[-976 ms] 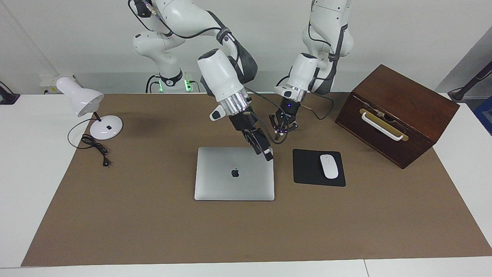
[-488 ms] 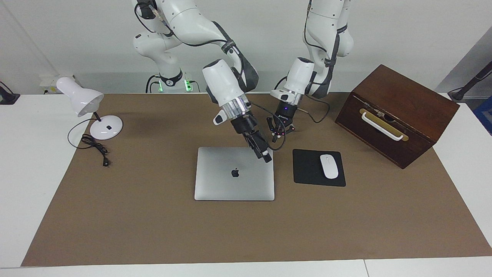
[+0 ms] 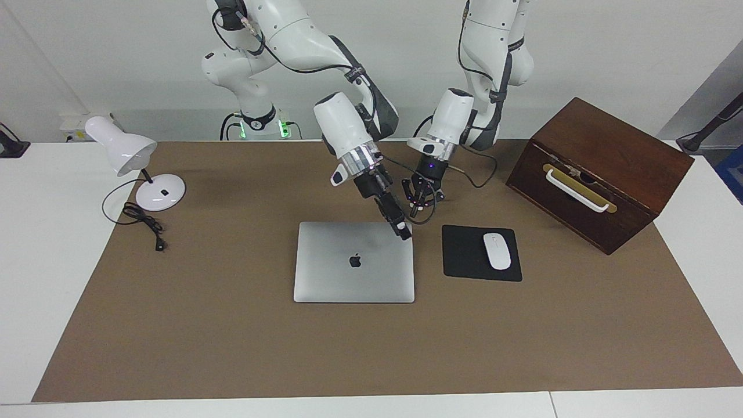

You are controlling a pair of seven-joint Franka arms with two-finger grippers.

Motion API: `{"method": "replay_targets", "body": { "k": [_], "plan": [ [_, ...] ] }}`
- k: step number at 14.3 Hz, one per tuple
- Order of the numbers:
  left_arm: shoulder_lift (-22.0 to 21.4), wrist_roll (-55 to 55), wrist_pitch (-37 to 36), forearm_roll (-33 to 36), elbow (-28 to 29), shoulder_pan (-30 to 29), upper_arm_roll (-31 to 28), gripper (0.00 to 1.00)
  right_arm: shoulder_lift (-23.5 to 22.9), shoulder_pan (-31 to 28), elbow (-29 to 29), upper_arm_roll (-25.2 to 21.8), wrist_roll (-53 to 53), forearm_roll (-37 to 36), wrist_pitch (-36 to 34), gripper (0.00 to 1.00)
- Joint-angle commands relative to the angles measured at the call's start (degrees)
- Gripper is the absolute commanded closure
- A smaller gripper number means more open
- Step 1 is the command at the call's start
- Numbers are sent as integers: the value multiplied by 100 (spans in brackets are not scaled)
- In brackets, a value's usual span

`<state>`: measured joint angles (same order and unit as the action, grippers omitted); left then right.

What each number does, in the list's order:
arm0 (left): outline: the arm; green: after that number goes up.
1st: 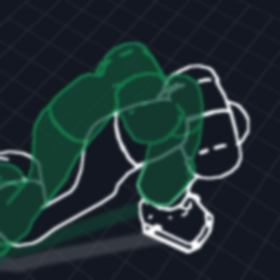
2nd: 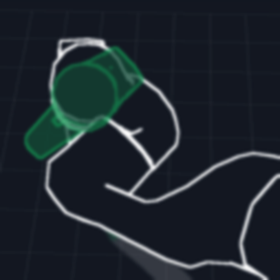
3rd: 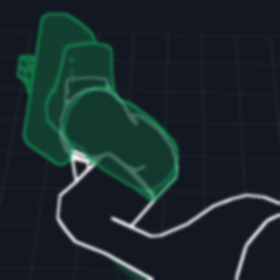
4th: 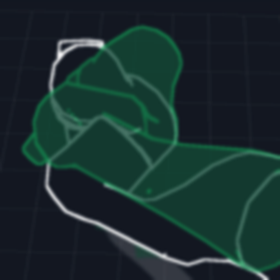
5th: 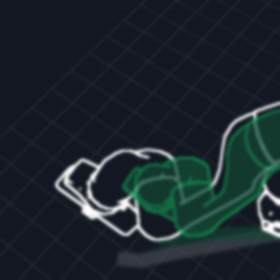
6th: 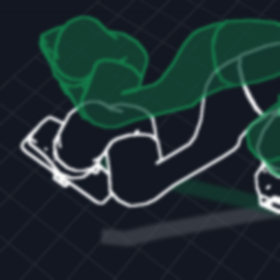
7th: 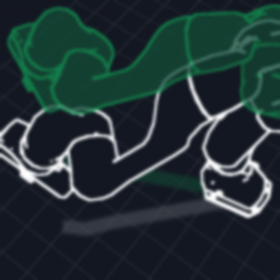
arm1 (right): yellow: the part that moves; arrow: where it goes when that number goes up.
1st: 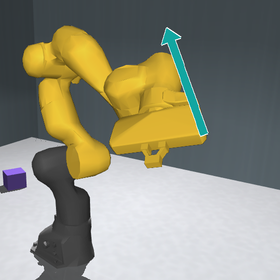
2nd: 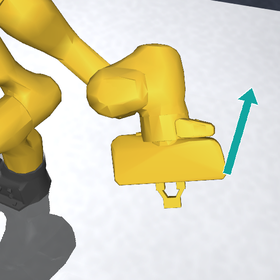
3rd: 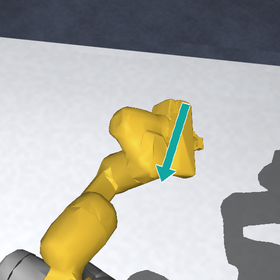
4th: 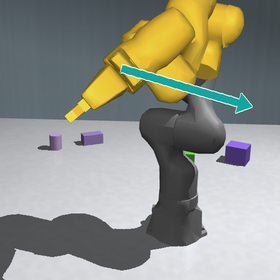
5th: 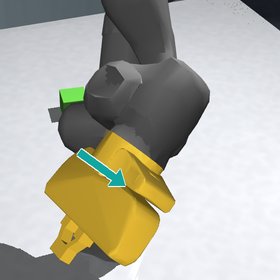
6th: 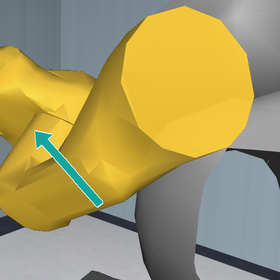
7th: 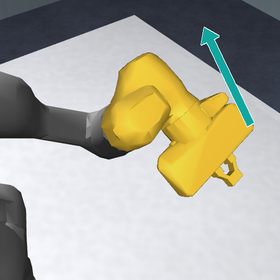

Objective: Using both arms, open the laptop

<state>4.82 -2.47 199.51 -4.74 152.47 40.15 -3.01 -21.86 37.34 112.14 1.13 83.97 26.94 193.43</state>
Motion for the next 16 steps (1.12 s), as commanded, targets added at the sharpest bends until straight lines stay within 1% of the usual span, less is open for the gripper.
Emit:
{"method": "replay_targets", "body": {
  "k": [1, 9, 13, 16],
  "plan": [
    [265, 45, 97, -27, -209, 37, -42, 100, 59, 37, 333, -33, 5, 145, 222, 1],
    [546, 19, 97, -18, -525, 10, -42, 100, 692, 1, 1529, -25, -4, 224, 72, 1],
    [608, 19, 97, -1, -605, -68, -42, 100, 868, 37, 1846, -33, 5, 233, 108, 1],
    [757, 19, 97, 8, -754, -121, -33, 100, 947, 37, 2013, -42, -39, 233, 134, 1]
  ]
}}
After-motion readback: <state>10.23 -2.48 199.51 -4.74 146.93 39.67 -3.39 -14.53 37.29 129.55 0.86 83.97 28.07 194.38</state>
